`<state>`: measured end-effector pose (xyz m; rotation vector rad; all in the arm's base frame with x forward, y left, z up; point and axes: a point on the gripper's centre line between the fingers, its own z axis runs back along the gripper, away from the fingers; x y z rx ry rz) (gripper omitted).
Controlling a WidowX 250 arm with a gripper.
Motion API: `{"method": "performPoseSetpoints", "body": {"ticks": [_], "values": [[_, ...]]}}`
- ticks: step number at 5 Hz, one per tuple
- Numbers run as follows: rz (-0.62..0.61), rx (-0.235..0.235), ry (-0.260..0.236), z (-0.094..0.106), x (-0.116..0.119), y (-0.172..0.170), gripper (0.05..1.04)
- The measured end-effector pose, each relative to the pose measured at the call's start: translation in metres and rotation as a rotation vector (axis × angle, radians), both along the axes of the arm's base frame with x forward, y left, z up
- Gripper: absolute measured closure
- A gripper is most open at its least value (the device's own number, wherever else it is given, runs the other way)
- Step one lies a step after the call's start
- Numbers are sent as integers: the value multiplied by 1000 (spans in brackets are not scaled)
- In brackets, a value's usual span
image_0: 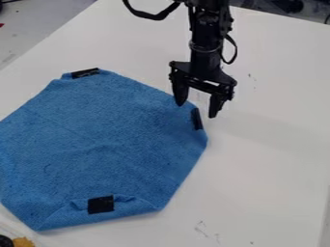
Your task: Misitona ilay lamba
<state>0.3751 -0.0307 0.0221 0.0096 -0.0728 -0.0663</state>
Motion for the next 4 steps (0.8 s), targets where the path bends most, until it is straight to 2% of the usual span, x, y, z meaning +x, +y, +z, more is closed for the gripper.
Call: {"method": "performPoseSetpoints", "body": {"ticks": [1, 2, 3, 4], "values": [[2, -14, 26, -13, -2, 0, 427], [-4, -22, 37, -15, -3, 0, 738], [-7, -22, 43, -17, 0, 0, 924], [-13, -15, 52, -17, 1, 1, 1013]]}}
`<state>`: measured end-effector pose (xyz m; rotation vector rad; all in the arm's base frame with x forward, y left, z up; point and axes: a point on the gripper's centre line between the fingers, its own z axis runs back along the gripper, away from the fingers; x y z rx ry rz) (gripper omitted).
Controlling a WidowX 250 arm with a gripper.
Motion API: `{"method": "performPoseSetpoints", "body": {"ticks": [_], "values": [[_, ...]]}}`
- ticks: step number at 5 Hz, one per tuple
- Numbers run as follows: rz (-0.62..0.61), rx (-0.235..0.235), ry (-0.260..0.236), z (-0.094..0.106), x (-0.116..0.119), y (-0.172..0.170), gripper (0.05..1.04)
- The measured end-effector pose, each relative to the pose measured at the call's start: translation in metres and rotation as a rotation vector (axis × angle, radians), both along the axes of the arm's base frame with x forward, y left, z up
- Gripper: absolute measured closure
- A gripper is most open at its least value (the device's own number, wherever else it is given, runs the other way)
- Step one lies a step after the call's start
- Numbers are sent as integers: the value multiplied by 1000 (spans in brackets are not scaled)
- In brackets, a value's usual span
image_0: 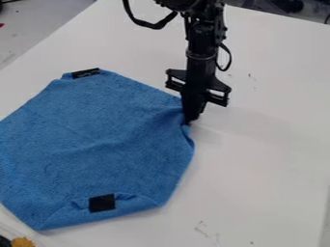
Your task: Misitona ilay lamba
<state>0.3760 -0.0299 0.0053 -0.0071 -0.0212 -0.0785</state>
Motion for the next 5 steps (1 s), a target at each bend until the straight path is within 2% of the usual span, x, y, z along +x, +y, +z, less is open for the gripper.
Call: {"method": "performPoseSetpoints", "body": {"ticks": [1, 2, 3, 4, 5], "values": [[53, 79, 41, 10, -13, 2, 1024], [184, 150, -58, 66, -27, 23, 1025], [333, 178, -112, 91, -48, 70, 1025], [458, 151, -112, 89, -69, 118, 1025], [571, 92, -94, 69, -93, 169, 1026]]}}
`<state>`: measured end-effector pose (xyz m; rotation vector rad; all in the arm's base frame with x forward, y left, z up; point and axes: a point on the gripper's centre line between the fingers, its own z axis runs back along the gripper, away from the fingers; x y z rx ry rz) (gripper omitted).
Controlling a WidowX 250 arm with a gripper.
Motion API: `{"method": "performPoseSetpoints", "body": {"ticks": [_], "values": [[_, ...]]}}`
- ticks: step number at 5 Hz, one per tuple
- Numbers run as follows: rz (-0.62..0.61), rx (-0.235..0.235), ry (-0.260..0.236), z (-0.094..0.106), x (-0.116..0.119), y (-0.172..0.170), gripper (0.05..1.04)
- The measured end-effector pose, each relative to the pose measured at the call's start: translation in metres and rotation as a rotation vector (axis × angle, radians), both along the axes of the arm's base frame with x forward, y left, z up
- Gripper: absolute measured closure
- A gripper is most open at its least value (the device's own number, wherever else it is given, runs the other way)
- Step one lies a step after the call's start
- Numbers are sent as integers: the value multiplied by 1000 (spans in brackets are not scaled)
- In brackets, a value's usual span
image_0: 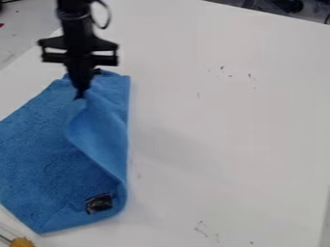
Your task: Misitona ilay lamba
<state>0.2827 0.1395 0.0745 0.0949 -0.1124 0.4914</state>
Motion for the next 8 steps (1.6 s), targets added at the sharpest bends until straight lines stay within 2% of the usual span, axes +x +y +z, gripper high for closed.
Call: {"method": "performPoseSetpoints", "body": {"ticks": [1, 2, 3, 4, 5, 6, 7, 8], "values": [[73, -103, 29, -35, -20, 24, 1026], [114, -181, 34, -62, -30, 33, 1026], [131, -203, 21, -70, -35, 37, 1026], [127, -187, 21, -70, -40, 39, 1002], [124, -132, 23, -69, -50, 44, 846], [166, -83, 55, -62, -72, 60, 585], [187, -19, 52, -48, -82, 76, 269], [204, 15, 71, -43, -95, 87, 77]]}}
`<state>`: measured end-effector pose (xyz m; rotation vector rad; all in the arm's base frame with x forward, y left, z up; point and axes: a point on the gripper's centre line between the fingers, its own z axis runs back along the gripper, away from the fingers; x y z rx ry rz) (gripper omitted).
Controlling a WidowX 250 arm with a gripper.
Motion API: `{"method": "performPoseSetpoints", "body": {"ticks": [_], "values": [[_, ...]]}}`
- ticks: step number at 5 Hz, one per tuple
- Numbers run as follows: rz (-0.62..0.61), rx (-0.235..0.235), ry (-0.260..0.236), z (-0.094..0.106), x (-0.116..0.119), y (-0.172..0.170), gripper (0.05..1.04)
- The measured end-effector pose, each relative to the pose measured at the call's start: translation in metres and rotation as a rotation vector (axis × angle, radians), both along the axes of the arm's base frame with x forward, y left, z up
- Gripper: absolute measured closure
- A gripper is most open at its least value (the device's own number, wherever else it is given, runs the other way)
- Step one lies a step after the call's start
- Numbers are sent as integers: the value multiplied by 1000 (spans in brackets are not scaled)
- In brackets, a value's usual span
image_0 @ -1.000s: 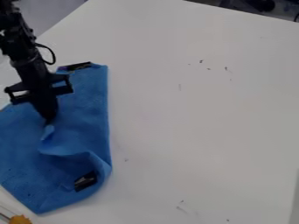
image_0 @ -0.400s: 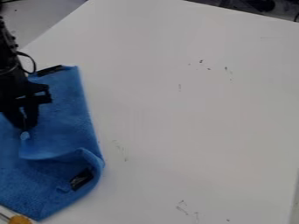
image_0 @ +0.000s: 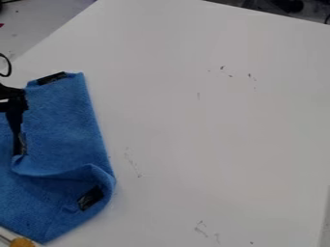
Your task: Misitona ilay lamba
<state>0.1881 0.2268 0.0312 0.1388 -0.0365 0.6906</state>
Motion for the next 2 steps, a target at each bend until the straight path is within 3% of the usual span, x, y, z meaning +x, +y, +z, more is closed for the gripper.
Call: {"method": "performPoseSetpoints", "body": {"ticks": [2], "values": [[-50, 25, -24, 5, 3, 1, 84]]}}
